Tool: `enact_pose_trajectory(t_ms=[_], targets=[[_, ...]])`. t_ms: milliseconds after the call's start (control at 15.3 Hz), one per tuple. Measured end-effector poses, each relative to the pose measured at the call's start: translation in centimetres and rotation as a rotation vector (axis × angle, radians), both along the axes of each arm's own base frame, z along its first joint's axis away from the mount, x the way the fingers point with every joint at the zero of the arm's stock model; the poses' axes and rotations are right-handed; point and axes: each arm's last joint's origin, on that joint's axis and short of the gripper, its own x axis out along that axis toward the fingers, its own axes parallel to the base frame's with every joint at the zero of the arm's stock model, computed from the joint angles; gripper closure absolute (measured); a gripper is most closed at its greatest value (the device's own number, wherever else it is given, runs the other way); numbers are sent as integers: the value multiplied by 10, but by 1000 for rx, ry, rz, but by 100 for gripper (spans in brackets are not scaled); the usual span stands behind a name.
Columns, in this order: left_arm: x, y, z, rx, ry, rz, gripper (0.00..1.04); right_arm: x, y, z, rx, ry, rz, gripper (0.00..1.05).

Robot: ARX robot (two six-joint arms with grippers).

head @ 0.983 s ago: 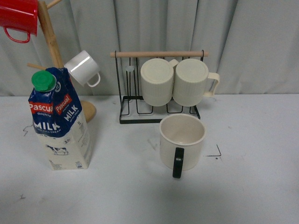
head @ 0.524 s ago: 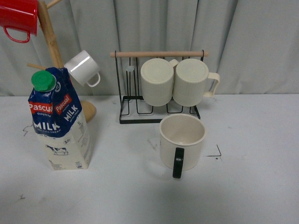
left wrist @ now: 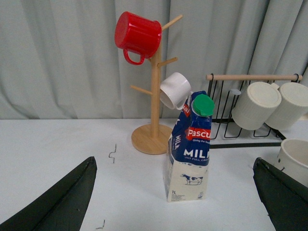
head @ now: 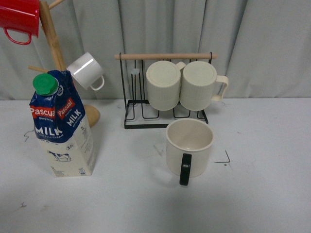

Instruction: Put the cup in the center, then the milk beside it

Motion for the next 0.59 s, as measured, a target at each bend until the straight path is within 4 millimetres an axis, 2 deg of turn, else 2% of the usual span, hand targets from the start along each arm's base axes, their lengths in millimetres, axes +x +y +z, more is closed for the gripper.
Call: enact_pose_trajectory(t_ms=[328, 393, 459, 590], targets=[[0, 0, 0, 0, 0, 0, 7, -6, 0, 0, 0, 0, 0, 103], [0, 0, 0, 0, 0, 0, 7, -11, 0, -7, 0, 54, 2, 103], [0, 0, 0, 0, 1, 0, 7, -16, 0, -3, 0, -3, 2, 103], [0, 0, 0, 0, 0, 0, 7, -16, 0, -4, 0, 14, 1, 103]])
